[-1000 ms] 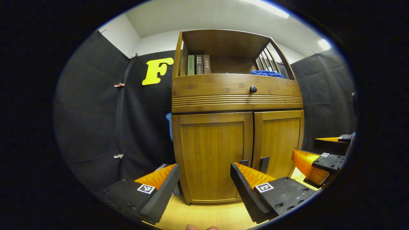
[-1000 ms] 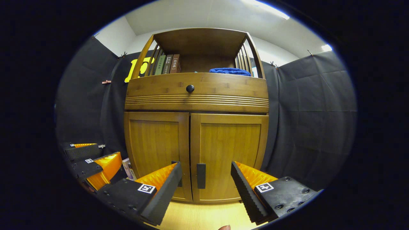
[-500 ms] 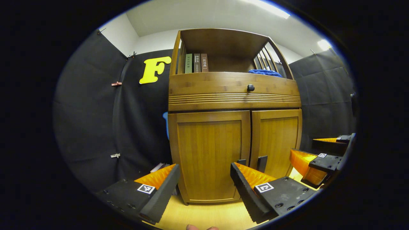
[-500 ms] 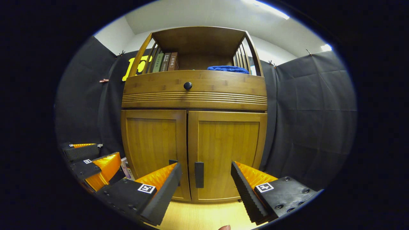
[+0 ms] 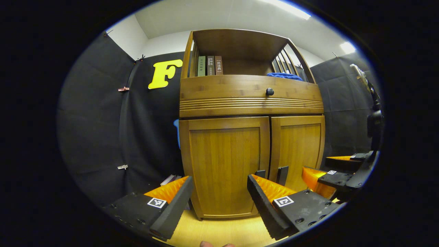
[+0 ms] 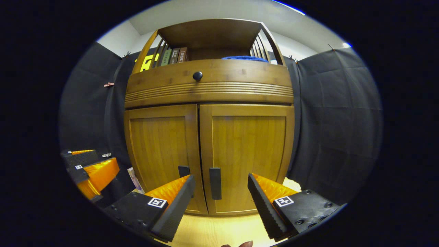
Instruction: Open the right door of the double-door shoe cabinet with the right hand, and open the left door with the left hand.
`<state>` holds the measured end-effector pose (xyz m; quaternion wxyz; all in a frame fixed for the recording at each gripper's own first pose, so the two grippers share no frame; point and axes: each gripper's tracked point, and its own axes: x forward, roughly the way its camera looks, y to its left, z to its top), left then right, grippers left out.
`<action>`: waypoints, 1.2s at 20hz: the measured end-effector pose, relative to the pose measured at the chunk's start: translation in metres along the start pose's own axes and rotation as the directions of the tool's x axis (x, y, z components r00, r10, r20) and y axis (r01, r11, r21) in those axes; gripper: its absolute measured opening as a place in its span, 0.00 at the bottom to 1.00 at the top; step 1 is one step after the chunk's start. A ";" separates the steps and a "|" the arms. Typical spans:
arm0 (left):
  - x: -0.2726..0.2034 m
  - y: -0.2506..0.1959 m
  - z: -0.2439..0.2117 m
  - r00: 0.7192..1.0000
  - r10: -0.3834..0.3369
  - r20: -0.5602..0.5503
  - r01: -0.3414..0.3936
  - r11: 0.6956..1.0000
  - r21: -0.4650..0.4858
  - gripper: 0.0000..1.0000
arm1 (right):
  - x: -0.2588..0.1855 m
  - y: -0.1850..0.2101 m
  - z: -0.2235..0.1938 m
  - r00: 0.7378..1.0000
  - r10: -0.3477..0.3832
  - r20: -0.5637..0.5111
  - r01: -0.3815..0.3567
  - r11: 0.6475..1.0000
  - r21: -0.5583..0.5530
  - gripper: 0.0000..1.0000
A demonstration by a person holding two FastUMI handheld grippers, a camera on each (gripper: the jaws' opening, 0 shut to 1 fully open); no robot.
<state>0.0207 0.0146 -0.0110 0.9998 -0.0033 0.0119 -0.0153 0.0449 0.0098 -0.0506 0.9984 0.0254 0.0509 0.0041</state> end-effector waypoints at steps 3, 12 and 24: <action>0.002 0.000 -0.003 1.000 0.000 -0.008 0.000 1.000 0.002 0.99 | 0.023 -0.002 -0.018 1.000 0.005 -0.030 -0.004 1.000 0.010 0.98; 0.012 0.011 -0.017 0.999 0.000 -0.032 0.000 1.000 -0.003 0.98 | 0.098 0.009 -0.056 0.998 0.022 -0.054 -0.024 0.999 -0.045 0.95; 0.002 0.024 -0.039 0.996 0.046 -0.077 -0.047 0.999 -0.007 0.98 | 0.131 0.003 -0.090 0.992 0.003 -0.127 -0.005 1.000 -0.020 0.34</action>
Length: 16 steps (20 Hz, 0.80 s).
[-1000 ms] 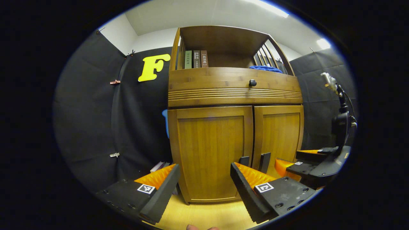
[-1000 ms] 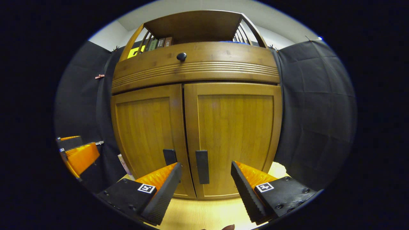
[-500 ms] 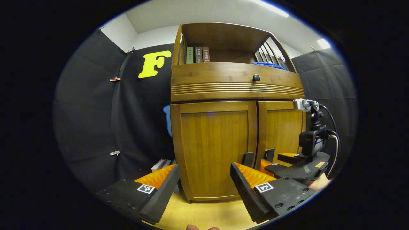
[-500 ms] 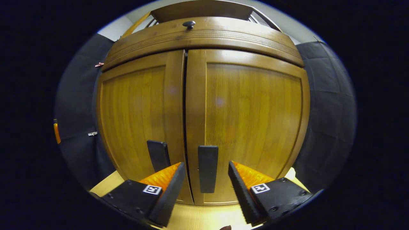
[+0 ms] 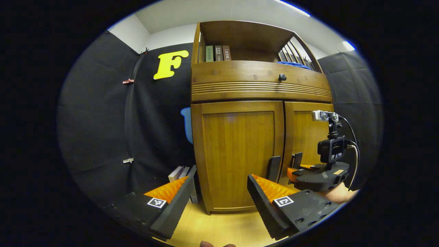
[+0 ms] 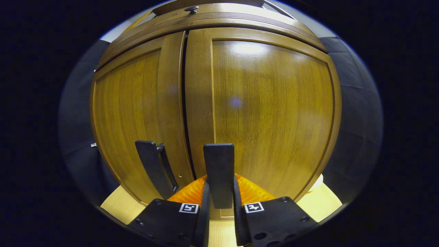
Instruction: Open the right door of the double-door shoe cabinet with the right hand, and open the left door with the left hand.
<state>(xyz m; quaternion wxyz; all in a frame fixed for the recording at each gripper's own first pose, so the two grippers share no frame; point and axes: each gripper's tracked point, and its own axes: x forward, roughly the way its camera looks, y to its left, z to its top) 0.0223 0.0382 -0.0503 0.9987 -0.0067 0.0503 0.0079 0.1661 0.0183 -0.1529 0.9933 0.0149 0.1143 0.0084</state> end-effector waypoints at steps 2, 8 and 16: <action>-0.004 -0.001 -0.002 1.000 0.002 -0.004 -0.002 1.000 0.000 0.98 | -0.001 0.003 -0.002 1.000 0.021 -0.008 -0.021 1.000 0.013 0.27; -0.015 -0.004 0.002 1.000 0.021 0.006 -0.021 1.000 -0.002 0.98 | -0.019 -0.001 0.000 0.996 0.087 0.004 -0.087 0.996 0.022 0.27; -0.027 -0.012 -0.003 0.999 0.033 0.002 -0.033 0.999 -0.011 0.98 | -0.016 -0.010 0.000 0.989 0.145 -0.012 -0.145 0.988 0.047 0.27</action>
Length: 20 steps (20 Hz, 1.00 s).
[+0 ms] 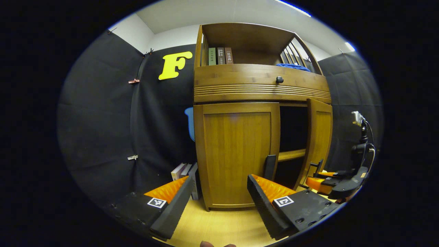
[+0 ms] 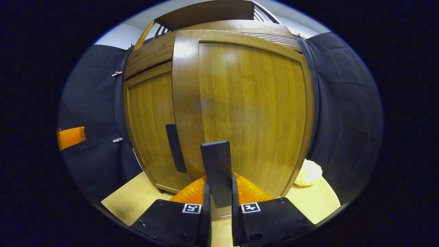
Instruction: Open the right door of the double-door shoe cabinet with the right hand, and open the left door with the left hand.
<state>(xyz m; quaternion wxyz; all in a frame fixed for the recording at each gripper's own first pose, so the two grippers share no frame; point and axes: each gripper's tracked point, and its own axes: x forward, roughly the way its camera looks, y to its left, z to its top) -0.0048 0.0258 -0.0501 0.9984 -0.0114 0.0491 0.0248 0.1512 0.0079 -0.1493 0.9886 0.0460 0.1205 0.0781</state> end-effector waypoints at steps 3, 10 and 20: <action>-0.002 -0.009 0.002 1.000 -0.011 0.002 0.011 1.000 0.002 0.98 | 0.001 -0.005 0.003 1.000 -0.024 0.003 0.024 0.999 0.023 0.27; -0.004 -0.038 0.000 0.998 -0.065 0.007 0.065 0.998 -0.013 0.98 | 0.000 0.001 0.011 0.997 -0.080 -0.008 0.080 0.997 0.004 0.27; -0.002 -0.095 0.001 0.993 -0.118 -0.005 0.118 0.993 -0.016 0.98 | -0.004 -0.020 0.008 0.989 -0.151 0.001 0.150 0.988 0.042 0.26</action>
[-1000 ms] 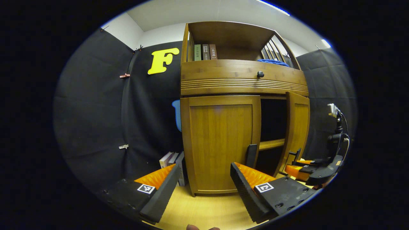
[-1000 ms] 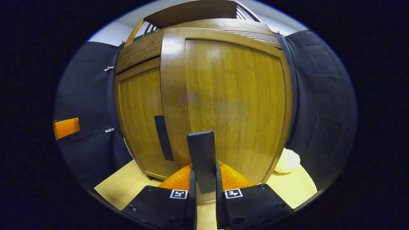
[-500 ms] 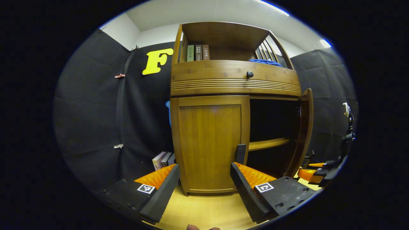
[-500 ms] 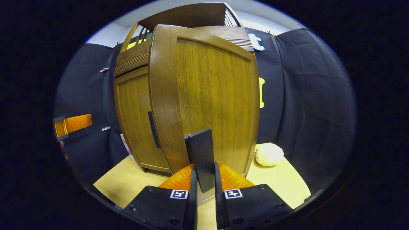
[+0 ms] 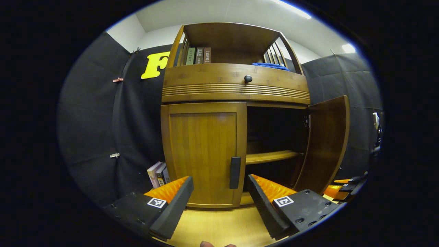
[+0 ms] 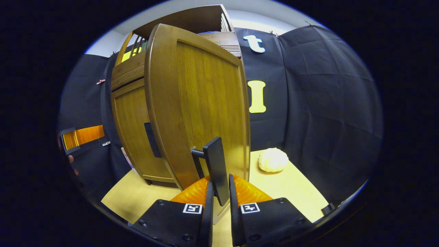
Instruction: Open the right door of the double-door shoe cabinet with the right hand, and open the left door with the left hand.
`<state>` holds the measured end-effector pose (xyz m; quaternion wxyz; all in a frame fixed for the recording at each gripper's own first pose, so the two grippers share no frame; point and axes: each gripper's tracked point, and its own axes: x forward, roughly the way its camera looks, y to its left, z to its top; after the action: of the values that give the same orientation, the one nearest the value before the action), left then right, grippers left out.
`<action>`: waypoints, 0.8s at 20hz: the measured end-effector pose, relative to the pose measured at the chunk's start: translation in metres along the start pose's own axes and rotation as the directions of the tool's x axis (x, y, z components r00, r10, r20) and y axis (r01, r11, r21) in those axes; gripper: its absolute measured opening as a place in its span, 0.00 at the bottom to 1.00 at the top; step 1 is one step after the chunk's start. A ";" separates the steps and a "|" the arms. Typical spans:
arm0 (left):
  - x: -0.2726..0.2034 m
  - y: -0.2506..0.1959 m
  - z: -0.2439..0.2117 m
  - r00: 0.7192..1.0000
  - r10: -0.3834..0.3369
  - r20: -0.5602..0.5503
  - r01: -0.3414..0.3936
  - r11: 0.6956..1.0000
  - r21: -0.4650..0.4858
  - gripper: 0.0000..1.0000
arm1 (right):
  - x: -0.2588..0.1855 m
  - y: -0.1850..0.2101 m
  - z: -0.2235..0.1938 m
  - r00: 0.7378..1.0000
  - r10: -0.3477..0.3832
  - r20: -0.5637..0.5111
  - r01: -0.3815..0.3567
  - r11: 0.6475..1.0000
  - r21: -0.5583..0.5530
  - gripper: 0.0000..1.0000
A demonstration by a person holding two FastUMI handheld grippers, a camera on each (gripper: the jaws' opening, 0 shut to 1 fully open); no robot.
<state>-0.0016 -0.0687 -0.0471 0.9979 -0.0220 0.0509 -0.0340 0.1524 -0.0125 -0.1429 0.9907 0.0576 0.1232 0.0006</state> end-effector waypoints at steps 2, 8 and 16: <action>0.002 -0.013 0.002 1.000 -0.004 -0.002 0.004 1.000 0.000 0.98 | -0.001 -0.002 0.004 1.000 0.024 0.009 -0.024 0.999 -0.024 0.26; 0.018 -0.057 0.011 1.000 -0.025 -0.010 0.025 1.000 0.015 0.98 | -0.004 -0.016 0.008 0.998 0.068 0.011 -0.067 0.995 -0.079 0.22; 0.038 -0.100 0.017 0.999 -0.039 -0.006 0.039 0.999 0.028 0.96 | -0.009 -0.043 0.013 0.995 0.095 0.037 -0.095 0.996 0.000 0.20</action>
<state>0.0311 -0.1707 -0.0296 0.9971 -0.0088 0.0529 -0.0542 0.1463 -0.0565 -0.1331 0.9916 0.0644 0.1023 0.0464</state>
